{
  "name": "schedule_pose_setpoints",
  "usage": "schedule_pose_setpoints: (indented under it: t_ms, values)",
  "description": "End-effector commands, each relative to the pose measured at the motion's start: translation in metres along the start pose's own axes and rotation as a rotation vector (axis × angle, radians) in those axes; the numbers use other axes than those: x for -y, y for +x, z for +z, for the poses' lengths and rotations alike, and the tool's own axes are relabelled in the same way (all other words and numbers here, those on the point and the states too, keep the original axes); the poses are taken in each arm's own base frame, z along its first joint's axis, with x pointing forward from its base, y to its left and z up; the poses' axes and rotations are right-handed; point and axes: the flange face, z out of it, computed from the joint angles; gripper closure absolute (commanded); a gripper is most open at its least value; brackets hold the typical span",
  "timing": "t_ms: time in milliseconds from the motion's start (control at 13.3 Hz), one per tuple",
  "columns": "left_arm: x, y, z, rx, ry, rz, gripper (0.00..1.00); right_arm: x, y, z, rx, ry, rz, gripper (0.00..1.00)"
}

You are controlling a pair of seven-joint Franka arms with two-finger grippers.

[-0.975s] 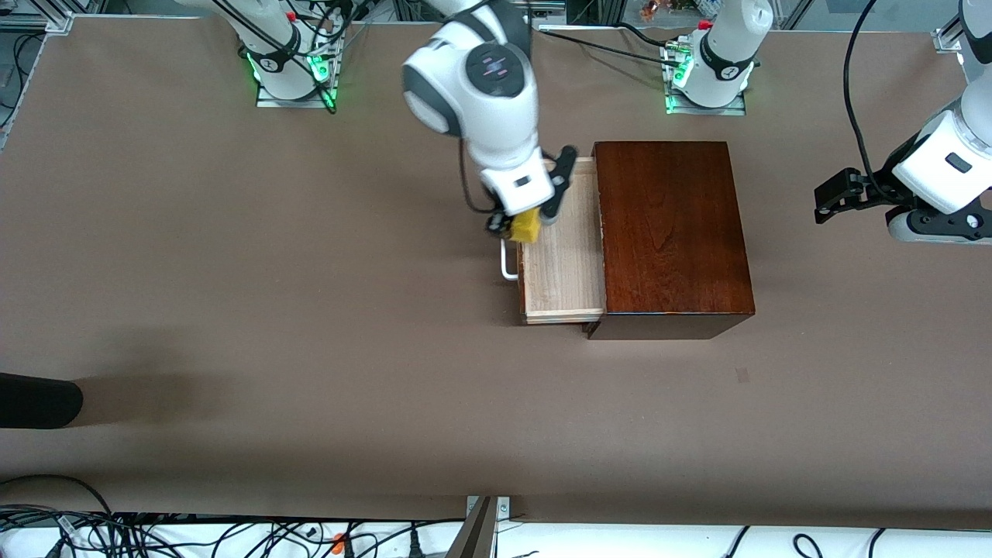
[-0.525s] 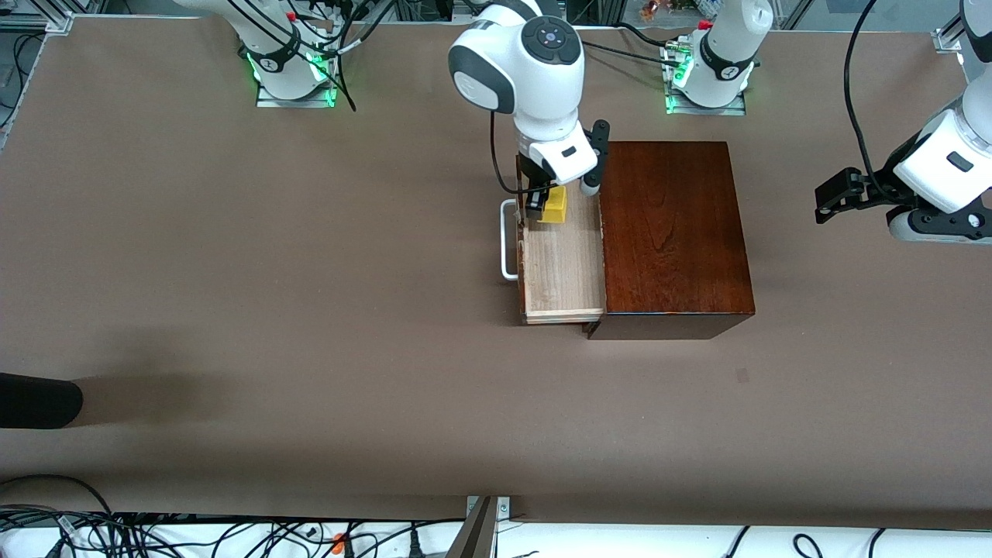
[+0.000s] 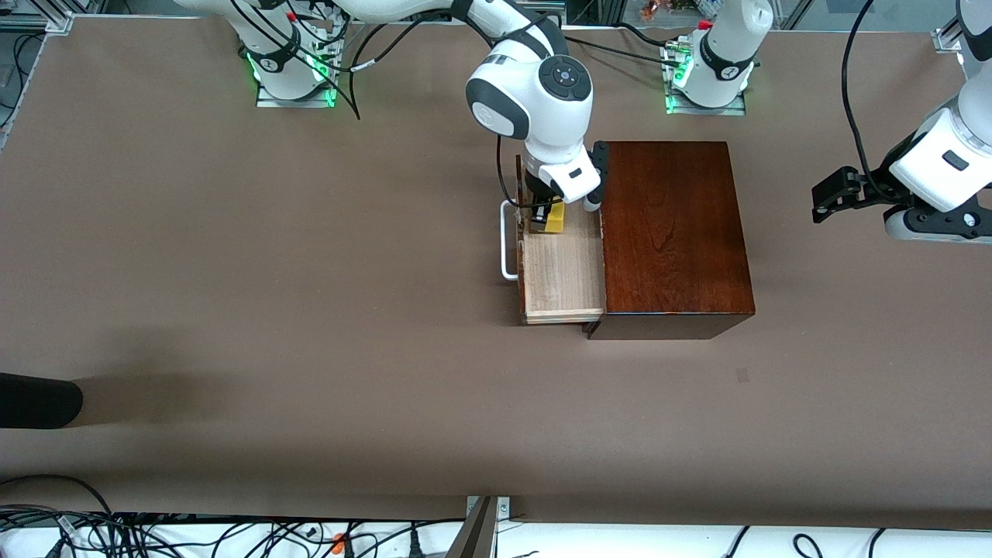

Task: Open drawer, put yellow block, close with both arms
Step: 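Carry the yellow cube with the right gripper into the open drawer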

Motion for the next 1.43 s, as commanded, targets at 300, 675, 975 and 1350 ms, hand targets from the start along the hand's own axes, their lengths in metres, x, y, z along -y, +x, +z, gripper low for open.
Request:
schedule_pose_setpoints:
  t_ms: [300,675,975,1350]
  values:
    - [0.000,-0.002,-0.007,0.001,0.008,0.008,0.00,0.000,0.007,0.013,0.029,-0.059,-0.050,0.94]
    - [0.000,-0.002,-0.015,-0.015,0.009,0.015,0.00,-0.001,0.004,0.020,0.057,-0.092,-0.088,0.92]
    - [0.008,-0.002,-0.016,-0.017,0.008,0.004,0.00,-0.009,0.002,0.006,0.042,-0.096,-0.075,0.01]
    - [0.002,-0.002,-0.015,-0.015,0.006,0.012,0.00,-0.032,-0.002,-0.067,-0.013,-0.061,0.013,0.00]
